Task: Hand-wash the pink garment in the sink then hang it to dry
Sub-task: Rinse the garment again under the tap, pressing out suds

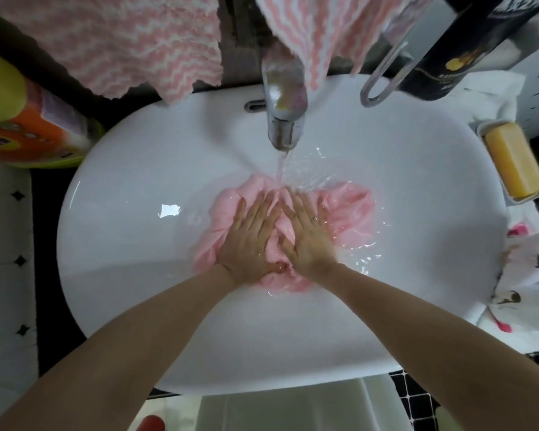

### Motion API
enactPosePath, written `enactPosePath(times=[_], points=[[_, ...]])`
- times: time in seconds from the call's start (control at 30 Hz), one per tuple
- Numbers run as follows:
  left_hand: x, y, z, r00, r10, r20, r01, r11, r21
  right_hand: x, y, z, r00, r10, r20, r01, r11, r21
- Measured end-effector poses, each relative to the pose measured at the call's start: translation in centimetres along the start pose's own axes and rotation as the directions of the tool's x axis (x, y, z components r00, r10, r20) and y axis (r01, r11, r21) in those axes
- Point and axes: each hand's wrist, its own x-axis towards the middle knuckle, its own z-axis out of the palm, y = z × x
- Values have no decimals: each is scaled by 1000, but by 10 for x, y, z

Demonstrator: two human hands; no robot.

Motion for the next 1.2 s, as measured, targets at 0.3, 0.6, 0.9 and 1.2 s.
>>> enactPosePath(times=[0.3, 0.6, 0.9, 1.2], points=[[8, -15, -30, 967, 15, 255, 32, 984, -177, 3, -5, -25, 996, 51, 69, -67, 967, 244], [40, -7, -52, 684, -629, 370, 696, 410, -589, 16, -3, -52, 613, 790, -18, -639, 509, 576], [32, 23, -83, 547, -610, 574, 748, 48, -662, 16, -34, -83, 748, 483, 456, -596, 185, 781], [-46, 55, -32, 823, -468, 322, 538, 825, -175, -55, -59, -44, 932, 266, 248, -324, 917, 234]])
